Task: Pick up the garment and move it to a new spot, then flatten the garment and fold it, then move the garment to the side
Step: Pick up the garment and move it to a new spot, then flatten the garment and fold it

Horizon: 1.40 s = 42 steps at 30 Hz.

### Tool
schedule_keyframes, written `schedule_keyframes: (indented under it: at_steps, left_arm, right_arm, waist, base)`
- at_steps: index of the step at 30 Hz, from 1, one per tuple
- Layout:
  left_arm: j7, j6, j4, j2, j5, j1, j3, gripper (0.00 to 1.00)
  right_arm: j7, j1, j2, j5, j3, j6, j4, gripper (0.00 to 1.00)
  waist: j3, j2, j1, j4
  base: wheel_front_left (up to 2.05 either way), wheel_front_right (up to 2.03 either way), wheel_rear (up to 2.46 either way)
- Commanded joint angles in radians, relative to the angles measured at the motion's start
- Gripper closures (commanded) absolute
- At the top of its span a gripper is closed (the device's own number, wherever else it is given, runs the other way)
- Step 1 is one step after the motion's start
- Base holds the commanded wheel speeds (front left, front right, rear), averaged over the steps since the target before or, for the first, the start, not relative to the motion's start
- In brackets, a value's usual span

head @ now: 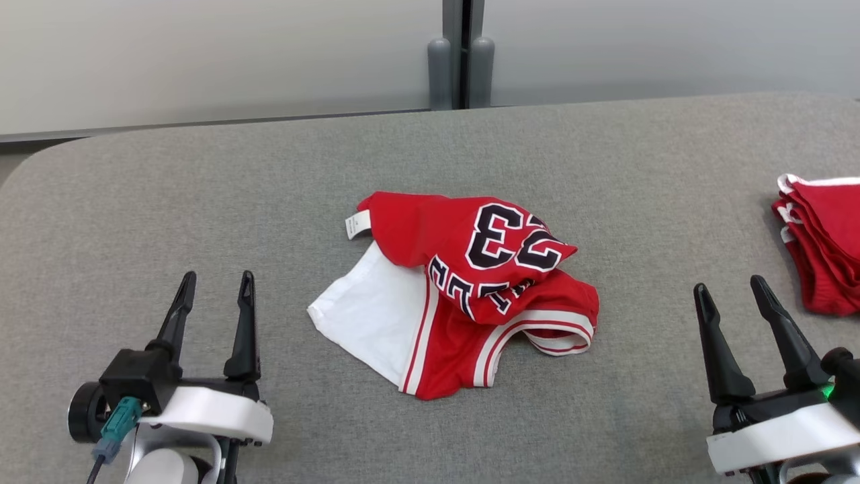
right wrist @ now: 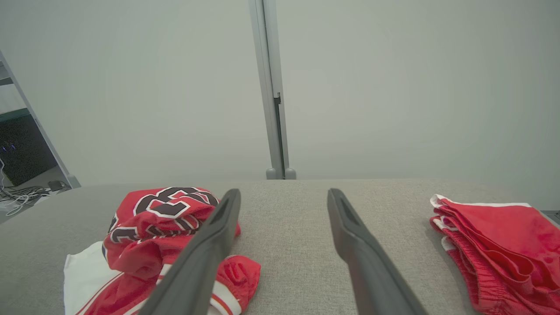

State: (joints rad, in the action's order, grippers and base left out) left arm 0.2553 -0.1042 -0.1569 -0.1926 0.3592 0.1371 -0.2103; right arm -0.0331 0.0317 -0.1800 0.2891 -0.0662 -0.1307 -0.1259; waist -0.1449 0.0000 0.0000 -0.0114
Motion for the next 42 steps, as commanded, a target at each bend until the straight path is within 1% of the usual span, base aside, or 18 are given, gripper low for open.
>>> schedule_keyframes:
  at_steps: [1, 8, 15, 24, 33, 42]
  left_arm:
    - [-0.005, -0.002, 0.006, -0.011, 0.004, -0.027, 0.005, 0.00]
    - [-0.040, 0.002, 0.031, -0.037, 0.012, -0.122, -0.011, 0.00]
    - [-0.058, -0.011, 0.049, -0.043, 0.008, -0.172, -0.028, 0.00]
    - [-0.065, -0.016, 0.057, -0.044, 0.009, -0.191, -0.041, 0.00]
    - [-0.064, -0.026, 0.063, -0.046, 0.009, -0.175, -0.046, 0.00]
    - [-0.059, -0.027, 0.065, -0.041, 0.012, -0.148, -0.054, 0.00]
  right_arm:
    - [0.006, 0.020, -0.006, -0.003, 0.004, 0.000, -0.001, 0.00]
    - [0.031, 0.090, -0.003, 0.002, 0.009, 0.000, -0.005, 0.00]
    - [0.049, 0.137, 0.004, -0.004, 0.015, 0.000, -0.018, 0.00]
    - [0.062, 0.154, 0.014, -0.013, 0.022, 0.000, -0.041, 0.00]
    - [0.071, 0.146, 0.015, -0.020, 0.030, 0.000, -0.053, 0.00]
    - [0.081, 0.136, 0.010, -0.027, 0.024, 0.000, -0.062, 0.00]
  waist:
    - [0.044, 0.0000, 0.0000, -0.032]
    - [0.122, 0.0000, 0.0000, -0.030]
    - [0.162, 0.0000, 0.0000, -0.015]
    - [0.176, 0.0000, 0.0000, -0.008]
    - [0.172, 0.0000, 0.0000, -0.007]
    - [0.157, 0.0000, 0.0000, -0.025]
  base:
    - [0.00, 0.00, 0.00]
    - [0.00, 0.00, 0.00]
    - [0.00, 0.00, 0.00]
    - [0.00, 0.00, 0.00]
    - [0.00, 0.00, 0.00]
    - [0.00, 0.00, 0.00]
